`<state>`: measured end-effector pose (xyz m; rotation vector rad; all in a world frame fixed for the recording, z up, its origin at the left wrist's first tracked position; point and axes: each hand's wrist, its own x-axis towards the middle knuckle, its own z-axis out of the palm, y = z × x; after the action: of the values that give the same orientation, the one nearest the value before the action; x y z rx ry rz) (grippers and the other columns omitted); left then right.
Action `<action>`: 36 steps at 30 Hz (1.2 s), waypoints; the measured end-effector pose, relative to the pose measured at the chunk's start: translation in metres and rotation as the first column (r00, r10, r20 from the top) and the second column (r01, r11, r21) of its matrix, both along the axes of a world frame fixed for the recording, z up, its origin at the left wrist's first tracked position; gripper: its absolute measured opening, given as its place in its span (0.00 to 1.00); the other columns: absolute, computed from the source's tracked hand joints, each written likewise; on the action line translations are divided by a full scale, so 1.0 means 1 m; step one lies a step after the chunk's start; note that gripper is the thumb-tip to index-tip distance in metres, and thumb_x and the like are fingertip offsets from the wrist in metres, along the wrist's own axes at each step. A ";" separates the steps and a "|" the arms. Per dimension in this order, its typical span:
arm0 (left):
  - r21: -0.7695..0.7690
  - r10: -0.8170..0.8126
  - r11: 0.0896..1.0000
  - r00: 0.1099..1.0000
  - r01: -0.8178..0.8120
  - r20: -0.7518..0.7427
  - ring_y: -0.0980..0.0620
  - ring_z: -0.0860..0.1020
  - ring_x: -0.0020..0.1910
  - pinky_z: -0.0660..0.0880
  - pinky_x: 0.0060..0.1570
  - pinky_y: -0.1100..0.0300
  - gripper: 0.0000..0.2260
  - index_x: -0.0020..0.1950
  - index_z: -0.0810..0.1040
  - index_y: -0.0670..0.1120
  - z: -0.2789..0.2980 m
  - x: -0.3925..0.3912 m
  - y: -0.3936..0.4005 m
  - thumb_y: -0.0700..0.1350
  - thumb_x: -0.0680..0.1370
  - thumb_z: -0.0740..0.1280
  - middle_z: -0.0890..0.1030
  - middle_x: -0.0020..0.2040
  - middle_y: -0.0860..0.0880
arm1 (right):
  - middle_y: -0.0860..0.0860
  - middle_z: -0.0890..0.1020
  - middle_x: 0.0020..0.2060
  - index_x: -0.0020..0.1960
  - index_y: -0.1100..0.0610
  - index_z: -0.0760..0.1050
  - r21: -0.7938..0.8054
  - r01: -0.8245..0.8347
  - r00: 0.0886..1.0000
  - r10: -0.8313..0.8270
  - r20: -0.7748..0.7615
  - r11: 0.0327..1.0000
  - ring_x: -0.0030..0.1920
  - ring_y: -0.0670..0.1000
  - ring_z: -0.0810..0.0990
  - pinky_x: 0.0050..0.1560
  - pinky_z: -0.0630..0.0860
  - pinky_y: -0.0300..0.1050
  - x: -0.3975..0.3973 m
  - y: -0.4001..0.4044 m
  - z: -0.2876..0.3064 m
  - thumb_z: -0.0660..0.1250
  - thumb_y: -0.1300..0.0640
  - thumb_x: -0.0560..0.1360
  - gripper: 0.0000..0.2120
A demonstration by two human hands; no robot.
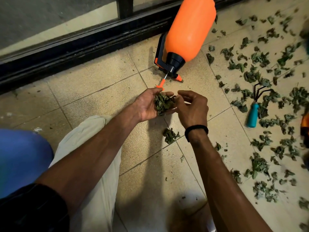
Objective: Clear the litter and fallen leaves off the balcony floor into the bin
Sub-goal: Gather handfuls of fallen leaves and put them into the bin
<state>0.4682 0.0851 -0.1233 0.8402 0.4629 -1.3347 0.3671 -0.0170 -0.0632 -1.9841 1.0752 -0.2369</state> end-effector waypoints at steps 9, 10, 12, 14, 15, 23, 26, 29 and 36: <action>-0.024 0.034 0.999 0.999 -0.034 0.016 0.42 0.82 0.52 0.79 0.62 0.43 0.14 0.54 0.81 0.42 -0.009 0.004 0.004 0.49 0.84 0.60 0.82 0.52 0.40 | 0.58 0.83 0.60 0.65 0.59 0.80 0.059 -0.086 0.859 0.104 -0.501 0.995 0.60 0.58 0.81 0.59 0.72 0.42 -0.080 -0.032 -0.039 0.66 0.61 0.80 0.15; -0.024 0.038 0.999 0.999 -0.037 0.013 0.42 0.82 0.52 0.79 0.61 0.44 0.14 0.54 0.80 0.41 -0.009 0.004 0.003 0.49 0.84 0.60 0.82 0.52 0.40 | 0.59 0.82 0.61 0.65 0.59 0.80 0.028 -0.151 0.846 0.144 -0.514 0.988 0.61 0.60 0.80 0.59 0.73 0.42 -0.087 -0.029 -0.044 0.65 0.60 0.80 0.15; -0.025 0.041 0.999 0.999 -0.041 0.011 0.42 0.82 0.52 0.79 0.60 0.44 0.14 0.53 0.81 0.41 -0.009 0.003 0.001 0.49 0.84 0.59 0.82 0.51 0.40 | 0.61 0.79 0.63 0.65 0.56 0.80 -0.033 -0.239 0.851 0.193 -0.488 0.970 0.62 0.63 0.78 0.63 0.73 0.47 -0.095 -0.017 -0.052 0.62 0.56 0.80 0.16; -0.014 0.028 1.000 0.999 -0.028 0.021 0.42 0.82 0.52 0.80 0.59 0.44 0.15 0.52 0.81 0.41 -0.009 0.002 0.001 0.49 0.84 0.59 0.82 0.51 0.40 | 0.60 0.74 0.66 0.63 0.55 0.80 -0.066 -0.272 0.854 0.210 -0.476 0.960 0.64 0.63 0.73 0.63 0.69 0.48 -0.096 -0.002 -0.056 0.61 0.54 0.82 0.14; -0.007 0.023 1.000 0.999 -0.023 0.024 0.42 0.82 0.51 0.80 0.59 0.45 0.15 0.51 0.81 0.42 -0.010 0.001 0.001 0.49 0.84 0.59 0.82 0.51 0.40 | 0.60 0.74 0.66 0.61 0.55 0.80 -0.084 -0.293 0.854 0.221 -0.471 0.953 0.64 0.62 0.72 0.61 0.68 0.47 -0.096 0.007 -0.057 0.62 0.52 0.83 0.13; 0.021 0.025 0.999 0.999 -0.025 0.024 0.42 0.83 0.51 0.79 0.61 0.43 0.14 0.51 0.81 0.42 -0.013 0.002 0.002 0.47 0.84 0.59 0.83 0.50 0.40 | 0.56 0.72 0.62 0.60 0.54 0.79 -0.142 -0.392 0.853 0.301 -0.427 0.909 0.60 0.59 0.71 0.55 0.77 0.50 -0.100 0.053 -0.067 0.69 0.60 0.78 0.11; 0.028 0.017 0.999 1.000 -0.018 0.019 0.42 0.82 0.51 0.78 0.63 0.43 0.14 0.51 0.81 0.42 -0.014 0.001 0.002 0.48 0.84 0.60 0.83 0.50 0.40 | 0.59 0.75 0.59 0.58 0.58 0.81 -0.123 -0.415 0.846 0.333 -0.417 0.901 0.58 0.61 0.74 0.55 0.76 0.52 -0.102 0.052 -0.071 0.65 0.64 0.78 0.11; 0.034 0.011 0.999 1.000 -0.011 0.019 0.42 0.83 0.51 0.78 0.63 0.43 0.14 0.52 0.82 0.42 -0.015 0.001 0.003 0.49 0.84 0.61 0.83 0.51 0.40 | 0.60 0.77 0.55 0.56 0.60 0.81 -0.103 -0.426 0.829 0.342 -0.443 0.899 0.54 0.61 0.77 0.54 0.76 0.51 -0.103 0.045 -0.074 0.65 0.64 0.78 0.09; 0.048 -0.023 0.999 0.998 0.020 0.051 0.41 0.82 0.54 0.79 0.60 0.43 0.14 0.53 0.82 0.41 -0.014 -0.001 0.003 0.50 0.84 0.62 0.82 0.53 0.40 | 0.49 0.88 0.43 0.46 0.53 0.87 0.011 -0.042 0.972 0.043 -0.230 0.999 0.42 0.40 0.81 0.55 0.77 0.33 -0.082 0.026 -0.052 0.73 0.62 0.75 0.06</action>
<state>0.4677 0.0884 -0.1377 0.9192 0.4479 -1.3228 0.2851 0.0091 -0.1157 -2.0628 1.1745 0.0210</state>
